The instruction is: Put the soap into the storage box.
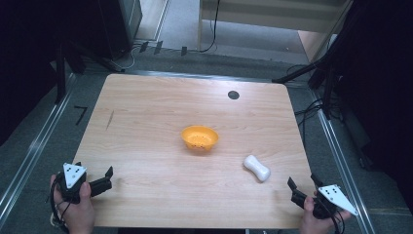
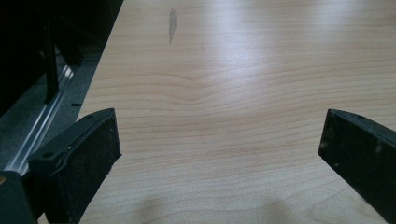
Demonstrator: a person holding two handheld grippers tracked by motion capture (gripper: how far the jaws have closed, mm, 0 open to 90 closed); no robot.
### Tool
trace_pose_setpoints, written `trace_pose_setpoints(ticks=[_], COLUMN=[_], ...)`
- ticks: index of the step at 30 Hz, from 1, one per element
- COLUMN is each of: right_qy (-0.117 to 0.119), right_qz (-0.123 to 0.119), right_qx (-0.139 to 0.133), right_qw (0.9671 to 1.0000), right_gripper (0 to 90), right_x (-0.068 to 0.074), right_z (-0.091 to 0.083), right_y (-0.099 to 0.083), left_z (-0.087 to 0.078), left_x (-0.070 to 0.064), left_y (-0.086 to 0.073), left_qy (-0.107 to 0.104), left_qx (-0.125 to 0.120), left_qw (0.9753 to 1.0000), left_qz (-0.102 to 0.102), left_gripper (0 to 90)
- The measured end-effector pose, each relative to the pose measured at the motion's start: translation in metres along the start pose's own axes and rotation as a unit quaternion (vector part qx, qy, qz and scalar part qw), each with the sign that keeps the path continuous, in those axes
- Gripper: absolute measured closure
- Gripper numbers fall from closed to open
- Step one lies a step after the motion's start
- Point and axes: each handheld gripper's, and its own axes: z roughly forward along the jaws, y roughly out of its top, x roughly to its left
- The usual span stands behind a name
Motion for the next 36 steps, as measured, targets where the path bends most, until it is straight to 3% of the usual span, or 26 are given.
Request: trace_pose_setpoints(ticks=[4, 7, 9, 12, 13, 14, 16, 18, 22, 25, 26, 29, 32, 35, 36], right_qy=[-0.005, -0.010, -0.023, -0.024, -0.026, -0.022, -0.020, -0.003, 0.008, 0.034, 0.048, 0.059, 0.081, 0.086, 0.086], right_qz=[-0.005, -0.010, -0.025, -0.036, -0.044, -0.068, -0.073, -0.090, -0.101, -0.107, -0.116, -0.131, -0.136, -0.147, -0.147], right_qx=[0.010, 0.016, 0.032, 0.043, 0.051, 0.072, 0.081, 0.104, 0.120, 0.149, 0.168, 0.196, 0.212, 0.230, 0.230], right_qw=[0.9999, 0.9998, 0.9989, 0.9981, 0.9974, 0.9949, 0.9938, 0.9905, 0.9876, 0.9826, 0.9778, 0.9702, 0.9643, 0.9582, 0.9582], right_gripper=[12.7, 12.5, 12.6, 13.1, 13.2, 13.1, 12.9, 6.4, 6.2, 5.5, 4.8, 4.6, 4.7, 4.8, 4.8], right_x=[0.002, 0.003, 0.006, 0.009, 0.010, 0.014, 0.017, 0.019, 0.021, 0.021, 0.023, 0.025, 0.027, 0.029, 0.029], right_z=[0.001, 0.002, 0.005, 0.006, 0.008, 0.011, 0.012, 0.015, 0.017, 0.022, 0.026, 0.031, 0.036, 0.040, 0.040], right_y=[0.001, 0.001, 0.002, 0.002, 0.002, 0.003, 0.003, 0.006, 0.013, 0.019, 0.023, 0.030, 0.037, 0.044, 0.044], left_z=[0.000, 0.000, -0.001, -0.001, -0.002, -0.001, -0.001, -0.001, -0.001, -0.001, -0.001, -0.001, -0.001, -0.001, -0.001], left_x=[-0.001, 0.001, 0.001, 0.001, 0.001, 0.001, 0.001, 0.001, 0.002, 0.001, 0.001, 0.001, 0.002, 0.002, 0.002], left_y=[0.000, 0.000, 0.000, -0.001, -0.001, 0.000, 0.000, 0.000, 0.000, 0.000, 0.000, 0.000, 0.000, 0.000, 0.000], left_qy=[0.000, -0.001, -0.002, -0.002, -0.002, -0.003, -0.003, -0.003, -0.005, -0.003, -0.004, -0.003, -0.005, -0.004, -0.004], left_qx=[0.001, -0.001, -0.001, -0.007, -0.007, -0.003, -0.002, -0.002, -0.003, -0.002, -0.001, -0.002, -0.002, -0.003, -0.003], left_qw=[1.0000, 1.0000, 1.0000, 1.0000, 1.0000, 1.0000, 1.0000, 1.0000, 1.0000, 1.0000, 1.0000, 1.0000, 1.0000, 1.0000, 1.0000], left_qz=[0.006, -0.002, -0.003, -0.005, -0.004, -0.003, -0.003, -0.004, -0.006, -0.004, -0.003, -0.004, -0.007, -0.006, -0.006], left_gripper=[0.0, 0.0, 0.0, 0.0, 0.0, 0.0, 0.0, 0.0, 0.0, 0.0, 0.0, 0.0, 0.0, 0.0, 0.0])
